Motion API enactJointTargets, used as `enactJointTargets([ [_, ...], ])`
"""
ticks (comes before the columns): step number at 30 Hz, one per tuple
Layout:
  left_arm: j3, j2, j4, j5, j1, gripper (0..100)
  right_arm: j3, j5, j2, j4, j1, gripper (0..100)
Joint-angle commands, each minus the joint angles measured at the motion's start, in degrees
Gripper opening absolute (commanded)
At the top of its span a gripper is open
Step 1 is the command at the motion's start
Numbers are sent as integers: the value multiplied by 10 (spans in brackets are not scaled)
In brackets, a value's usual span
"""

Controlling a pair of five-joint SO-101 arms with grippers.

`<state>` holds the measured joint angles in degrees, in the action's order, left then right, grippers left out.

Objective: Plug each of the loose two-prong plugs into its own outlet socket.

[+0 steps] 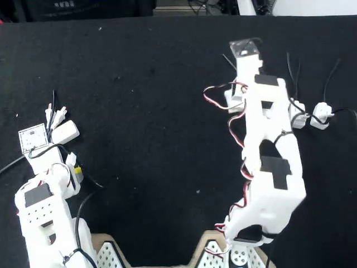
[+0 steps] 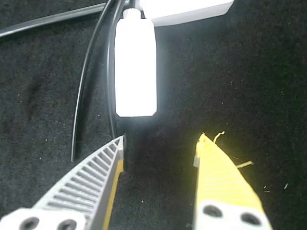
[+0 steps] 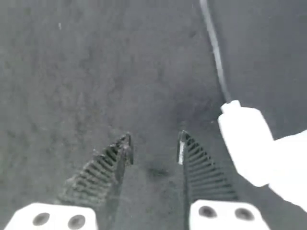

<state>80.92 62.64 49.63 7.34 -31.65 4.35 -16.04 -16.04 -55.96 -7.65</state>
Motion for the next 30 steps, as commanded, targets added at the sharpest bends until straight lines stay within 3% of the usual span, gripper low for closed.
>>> enactJointTargets([
  [1, -4, 7, -2, -4, 0, 238, -34, 25, 49, 34, -34, 152],
  [9, 0, 7, -2, -4, 0, 238, -38, 29, 4, 114, -90, 152],
  [30, 0, 7, -2, -4, 1, 238, 51, -20, -1, 119, -118, 152],
])
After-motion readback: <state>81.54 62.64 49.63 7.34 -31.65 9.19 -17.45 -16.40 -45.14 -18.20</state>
